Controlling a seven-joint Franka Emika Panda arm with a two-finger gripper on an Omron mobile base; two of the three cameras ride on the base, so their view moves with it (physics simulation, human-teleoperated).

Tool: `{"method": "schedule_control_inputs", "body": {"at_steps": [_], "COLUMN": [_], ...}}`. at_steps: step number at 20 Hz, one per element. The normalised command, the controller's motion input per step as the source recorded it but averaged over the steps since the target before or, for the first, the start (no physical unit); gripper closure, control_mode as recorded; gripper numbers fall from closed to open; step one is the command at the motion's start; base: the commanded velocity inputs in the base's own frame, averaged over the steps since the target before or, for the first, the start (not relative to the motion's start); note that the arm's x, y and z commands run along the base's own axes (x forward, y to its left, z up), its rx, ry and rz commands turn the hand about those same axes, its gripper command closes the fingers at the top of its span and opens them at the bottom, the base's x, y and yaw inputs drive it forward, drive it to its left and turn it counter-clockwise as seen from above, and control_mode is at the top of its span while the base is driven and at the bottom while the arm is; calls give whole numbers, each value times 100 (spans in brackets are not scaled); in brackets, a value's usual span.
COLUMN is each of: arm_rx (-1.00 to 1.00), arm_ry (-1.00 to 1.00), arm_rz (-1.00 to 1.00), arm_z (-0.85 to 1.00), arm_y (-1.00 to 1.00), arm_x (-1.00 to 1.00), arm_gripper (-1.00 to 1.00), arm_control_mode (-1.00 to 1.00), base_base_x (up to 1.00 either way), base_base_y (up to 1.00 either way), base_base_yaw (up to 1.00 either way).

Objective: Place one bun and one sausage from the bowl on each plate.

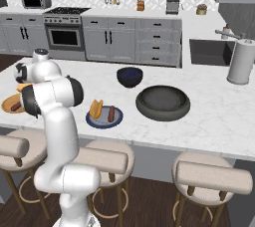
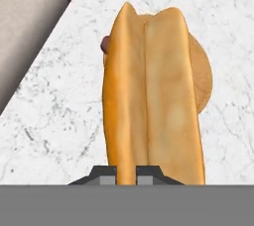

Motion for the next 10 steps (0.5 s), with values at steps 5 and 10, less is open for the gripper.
{"method": "schedule_control_inputs", "body": {"at_steps": [5, 10], "arm_rx": [-8, -8], "arm_ry": [0, 5], "arm_rz": [10, 6], "arm_z": [-1, -29], "arm_y": [47, 54], "arm_x": [0, 0], "arm_gripper": [100, 100], "arm_control_mode": [-100, -100], "base_base_x": [0, 0], "base_base_y": [0, 0], "base_base_yaw": [0, 0]}}
